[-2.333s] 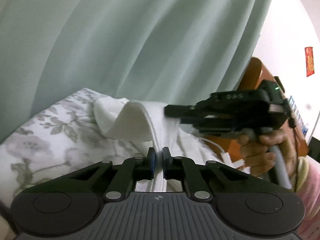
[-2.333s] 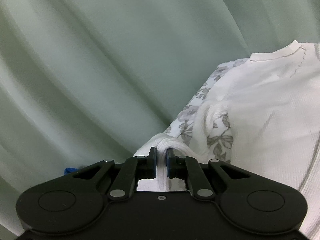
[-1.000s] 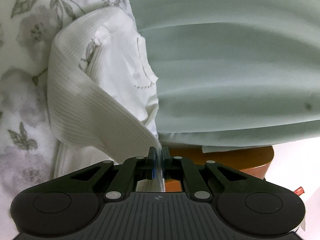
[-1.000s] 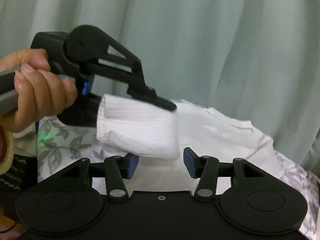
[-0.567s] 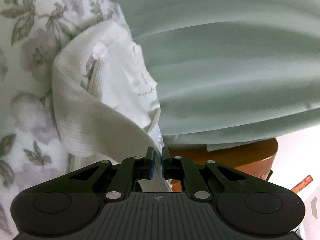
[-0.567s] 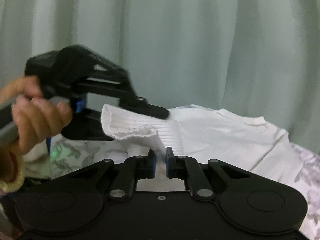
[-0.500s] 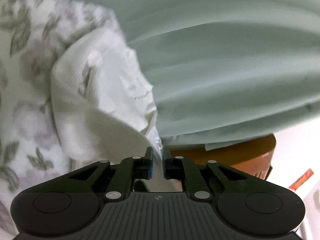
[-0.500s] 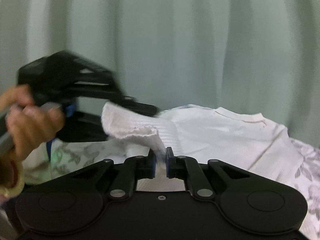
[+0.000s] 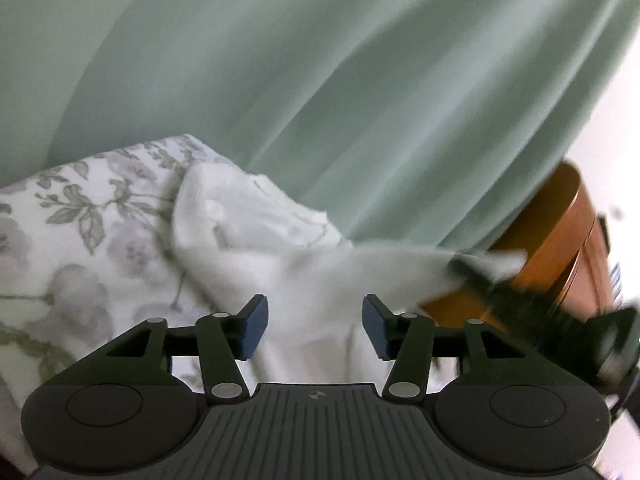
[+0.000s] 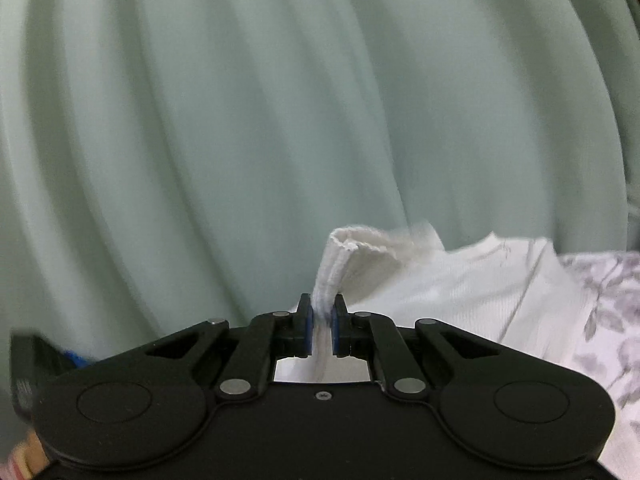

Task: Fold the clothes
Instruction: 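Lift the sleeve cuff with the right gripper and carry it over the sweater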

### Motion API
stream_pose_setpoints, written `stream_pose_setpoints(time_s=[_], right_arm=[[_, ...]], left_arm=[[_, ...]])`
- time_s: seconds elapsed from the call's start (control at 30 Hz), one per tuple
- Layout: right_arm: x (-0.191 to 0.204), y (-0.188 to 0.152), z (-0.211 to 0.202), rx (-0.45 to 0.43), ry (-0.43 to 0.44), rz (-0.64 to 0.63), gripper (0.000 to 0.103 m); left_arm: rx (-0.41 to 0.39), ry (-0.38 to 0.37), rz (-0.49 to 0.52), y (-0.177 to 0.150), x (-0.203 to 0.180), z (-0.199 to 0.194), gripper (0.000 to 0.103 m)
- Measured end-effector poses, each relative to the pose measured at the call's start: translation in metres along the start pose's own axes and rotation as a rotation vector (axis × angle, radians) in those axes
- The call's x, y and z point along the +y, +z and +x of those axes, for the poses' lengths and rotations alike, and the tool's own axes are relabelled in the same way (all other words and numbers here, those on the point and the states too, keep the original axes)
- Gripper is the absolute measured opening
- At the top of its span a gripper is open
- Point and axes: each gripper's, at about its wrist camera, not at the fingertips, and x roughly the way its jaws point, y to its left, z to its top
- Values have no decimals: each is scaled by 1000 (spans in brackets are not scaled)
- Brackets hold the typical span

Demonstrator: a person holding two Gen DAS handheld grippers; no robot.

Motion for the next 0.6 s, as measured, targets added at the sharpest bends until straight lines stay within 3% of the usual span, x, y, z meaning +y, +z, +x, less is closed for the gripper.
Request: stream_pose_setpoints(time_s=[0.17,0.37,0.5,0.6], right_arm=[[12,17,-9,-56,-5,-11,9],[20,31,-12,-96,-5,-5,9],[25,35,-9,-102,-3,-27,9],[24,39,-10,-121,-1,-26,9]], left_arm=[[12,104,137,-11,-17,19,53],[8,245,191,-2,-29,55,58],[-51,372,307,-2,-46,77,58],[-88,463,318,-2,-50,89,58]])
